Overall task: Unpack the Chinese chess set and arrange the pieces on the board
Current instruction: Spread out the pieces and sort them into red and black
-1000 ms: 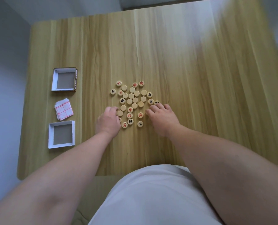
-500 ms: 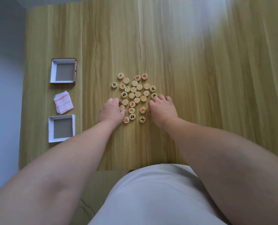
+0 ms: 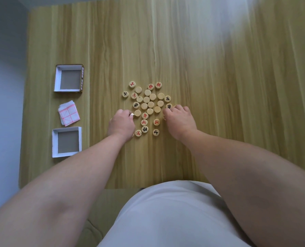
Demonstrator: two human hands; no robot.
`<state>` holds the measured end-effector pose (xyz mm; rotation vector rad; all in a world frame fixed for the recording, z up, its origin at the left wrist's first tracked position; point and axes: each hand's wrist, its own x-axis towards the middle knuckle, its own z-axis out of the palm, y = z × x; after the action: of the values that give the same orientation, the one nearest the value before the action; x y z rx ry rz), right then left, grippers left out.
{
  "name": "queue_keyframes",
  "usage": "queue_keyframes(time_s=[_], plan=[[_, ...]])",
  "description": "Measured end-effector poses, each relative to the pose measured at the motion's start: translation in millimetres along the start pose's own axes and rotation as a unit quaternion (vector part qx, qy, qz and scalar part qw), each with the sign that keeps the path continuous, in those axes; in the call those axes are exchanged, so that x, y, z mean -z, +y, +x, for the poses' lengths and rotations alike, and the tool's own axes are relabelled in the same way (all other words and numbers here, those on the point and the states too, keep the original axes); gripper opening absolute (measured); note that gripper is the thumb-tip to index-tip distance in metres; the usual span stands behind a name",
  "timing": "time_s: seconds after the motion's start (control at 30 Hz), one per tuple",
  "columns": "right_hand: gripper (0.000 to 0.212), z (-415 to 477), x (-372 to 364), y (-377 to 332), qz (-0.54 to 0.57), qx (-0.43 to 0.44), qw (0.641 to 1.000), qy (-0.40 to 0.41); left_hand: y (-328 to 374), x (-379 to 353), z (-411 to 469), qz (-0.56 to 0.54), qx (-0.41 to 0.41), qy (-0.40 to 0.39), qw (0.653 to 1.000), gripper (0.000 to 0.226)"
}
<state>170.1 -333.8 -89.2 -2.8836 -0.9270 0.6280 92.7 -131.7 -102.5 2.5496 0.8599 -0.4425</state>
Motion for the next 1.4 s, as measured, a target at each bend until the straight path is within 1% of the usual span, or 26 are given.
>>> queue_keyframes(time_s=[0.13, 0.27, 0.4, 0.5, 0.53, 0.63, 0.73, 0.8, 0.93, 1.2, 1.4], plan=[[0.03, 1.0, 0.4, -0.1, -0.003, -0.03, 1.0, 0.008, 1.9, 1.9, -0.7, -0.035, 0.019, 0.023, 0.999, 0.023], [0.024, 0.6, 1.5, 0.1, -0.008, -0.037, 0.999, 0.005, 0.6, 4.0, 0.9, -0.052, 0.036, 0.034, 0.997, 0.019], [0.023, -0.1, 1.2, 0.9, -0.015, -0.04, 0.999, 0.009, -2.3, 4.9, 1.9, -0.042, 0.036, 0.033, 0.998, 0.022], [0.022, 3.2, 0.4, -0.7, -0.018, -0.036, 0.999, 0.024, -1.5, 5.8, 0.8, -0.021, 0.012, 0.03, 0.999, 0.025], [0.024, 4.9, 0.1, -1.3, -0.022, -0.029, 0.999, 0.029, -1.3, 6.0, 0.2, -0.008, -0.004, 0.03, 1.0, 0.025], [0.04, 10.3, 1.9, -4.3, -0.029, 0.002, 0.999, 0.028, 1.7, 5.6, -1.0, 0.021, -0.065, 0.031, 0.997, 0.028], [0.056, 14.2, 3.6, -8.6, -0.044, 0.034, 0.998, 0.01, 6.8, 6.6, -1.0, 0.044, -0.106, 0.036, 0.993, 0.031], [0.061, 14.8, 4.1, -10.4, -0.053, 0.04, 0.998, -0.006, 9.0, 7.3, 0.0, 0.057, -0.127, 0.037, 0.99, 0.031], [0.045, 12.3, 3.6, -10.8, -0.058, 0.044, 0.997, 0.0, 9.5, 6.8, -0.6, 0.078, -0.151, 0.028, 0.985, 0.027], [0.048, 13.1, 2.9, -8.0, -0.046, 0.037, 0.998, 0.005, 12.2, 7.8, -1.5, 0.07, -0.151, 0.022, 0.986, 0.035], [0.037, 13.0, 1.5, -7.5, -0.047, 0.043, 0.998, 0.004, 13.4, 9.6, 0.6, 0.075, -0.15, 0.016, 0.986, 0.026]])
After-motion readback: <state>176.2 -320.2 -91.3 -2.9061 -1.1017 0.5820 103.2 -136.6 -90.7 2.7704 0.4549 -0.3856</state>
